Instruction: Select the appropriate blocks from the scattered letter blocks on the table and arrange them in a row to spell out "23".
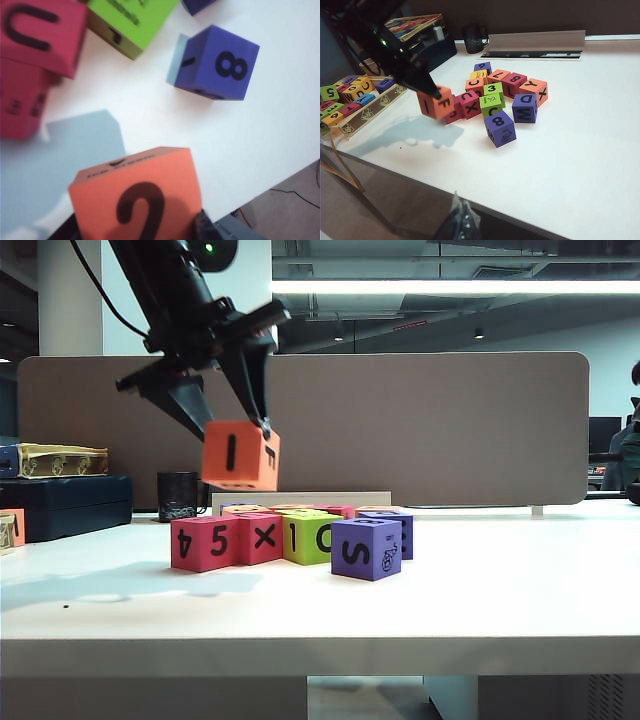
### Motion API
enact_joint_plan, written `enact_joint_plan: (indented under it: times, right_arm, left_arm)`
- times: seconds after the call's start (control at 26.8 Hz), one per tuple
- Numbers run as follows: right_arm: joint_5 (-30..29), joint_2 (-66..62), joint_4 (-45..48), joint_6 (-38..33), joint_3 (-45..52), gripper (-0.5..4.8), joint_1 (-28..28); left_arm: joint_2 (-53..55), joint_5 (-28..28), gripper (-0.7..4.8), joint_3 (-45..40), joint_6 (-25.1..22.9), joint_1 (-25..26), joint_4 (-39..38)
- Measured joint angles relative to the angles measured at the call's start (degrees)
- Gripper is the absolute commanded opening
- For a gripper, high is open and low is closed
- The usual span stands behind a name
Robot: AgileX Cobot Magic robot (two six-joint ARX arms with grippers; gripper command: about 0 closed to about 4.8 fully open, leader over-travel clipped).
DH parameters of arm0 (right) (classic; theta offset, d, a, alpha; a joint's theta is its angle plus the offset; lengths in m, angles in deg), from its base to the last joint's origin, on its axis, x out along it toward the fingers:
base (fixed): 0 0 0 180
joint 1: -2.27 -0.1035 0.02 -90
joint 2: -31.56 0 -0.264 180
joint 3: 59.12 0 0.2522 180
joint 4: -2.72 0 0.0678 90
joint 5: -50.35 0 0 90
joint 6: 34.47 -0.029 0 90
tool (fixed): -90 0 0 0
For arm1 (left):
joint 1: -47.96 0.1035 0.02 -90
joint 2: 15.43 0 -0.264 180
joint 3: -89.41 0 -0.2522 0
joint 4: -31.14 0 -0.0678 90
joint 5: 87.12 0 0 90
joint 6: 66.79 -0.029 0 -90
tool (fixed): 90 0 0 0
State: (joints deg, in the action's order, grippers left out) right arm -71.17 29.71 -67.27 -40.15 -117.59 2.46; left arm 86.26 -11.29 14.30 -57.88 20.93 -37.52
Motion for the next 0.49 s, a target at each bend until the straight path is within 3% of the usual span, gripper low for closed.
enact_joint_plan:
  times: [0.3, 0.49]
  right_arm:
    - [0.0, 0.0, 0.0, 0.0, 0.0, -0.01, 0.0]
    - [0.0, 0.0, 0.0, 0.0, 0.0, -0.01, 0.0]
  left_arm:
    - [0.0, 1.7, 2.06, -8.8, 8.8, -1.5, 8.1]
    - [0.0, 4.1, 2.06, -13.2, 11.4, -3.4, 12.7]
